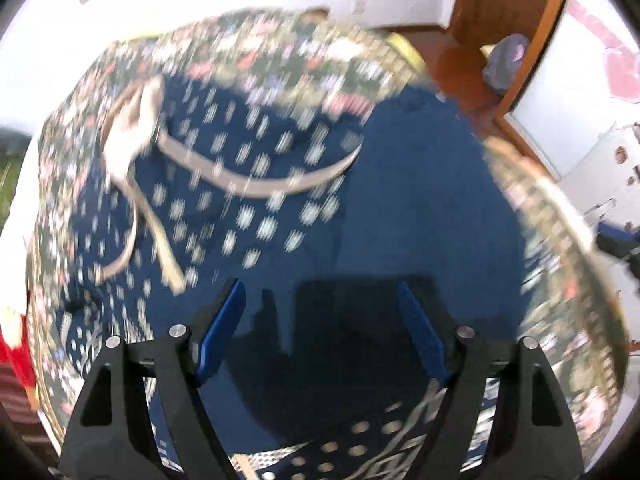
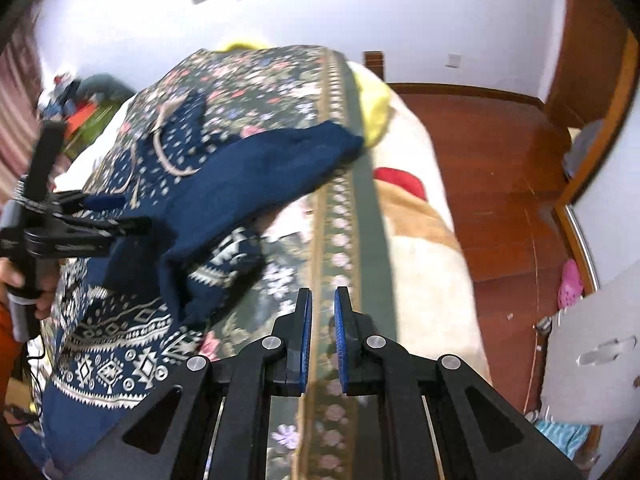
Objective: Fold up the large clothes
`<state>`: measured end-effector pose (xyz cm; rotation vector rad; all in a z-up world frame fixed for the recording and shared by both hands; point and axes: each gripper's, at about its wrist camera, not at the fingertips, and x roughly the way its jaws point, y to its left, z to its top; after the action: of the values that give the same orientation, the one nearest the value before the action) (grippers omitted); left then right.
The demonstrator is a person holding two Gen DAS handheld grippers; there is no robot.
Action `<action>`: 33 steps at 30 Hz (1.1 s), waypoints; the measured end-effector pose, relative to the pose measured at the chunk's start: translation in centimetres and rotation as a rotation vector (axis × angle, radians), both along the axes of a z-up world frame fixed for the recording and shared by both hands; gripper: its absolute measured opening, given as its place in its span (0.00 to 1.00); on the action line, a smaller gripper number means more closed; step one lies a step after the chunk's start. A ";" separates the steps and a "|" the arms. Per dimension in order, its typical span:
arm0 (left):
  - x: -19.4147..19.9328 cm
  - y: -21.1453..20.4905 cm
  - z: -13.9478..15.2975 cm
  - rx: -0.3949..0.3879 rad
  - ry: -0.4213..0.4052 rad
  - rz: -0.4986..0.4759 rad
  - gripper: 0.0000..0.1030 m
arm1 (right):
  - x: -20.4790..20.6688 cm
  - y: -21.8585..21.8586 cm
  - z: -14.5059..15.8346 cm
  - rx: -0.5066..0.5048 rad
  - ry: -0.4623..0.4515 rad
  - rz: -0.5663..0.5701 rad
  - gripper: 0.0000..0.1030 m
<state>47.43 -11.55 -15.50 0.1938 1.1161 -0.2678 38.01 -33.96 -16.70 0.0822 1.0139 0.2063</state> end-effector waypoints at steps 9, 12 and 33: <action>4.4 -11.6 -0.2 -0.027 0.007 -0.148 0.77 | 1.0 -1.2 -0.4 0.077 0.012 -0.052 0.07; 5.7 -14.2 -2.4 0.012 0.040 -0.150 0.63 | 1.2 -0.9 -0.7 0.058 0.015 -0.044 0.07; -0.6 6.3 6.8 -0.051 -0.181 0.039 0.05 | 3.2 5.7 -0.1 0.056 0.005 0.093 0.07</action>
<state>46.80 -5.20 -8.67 0.1482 0.9322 -0.2390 41.25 -28.25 -16.75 0.0866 1.0175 0.3201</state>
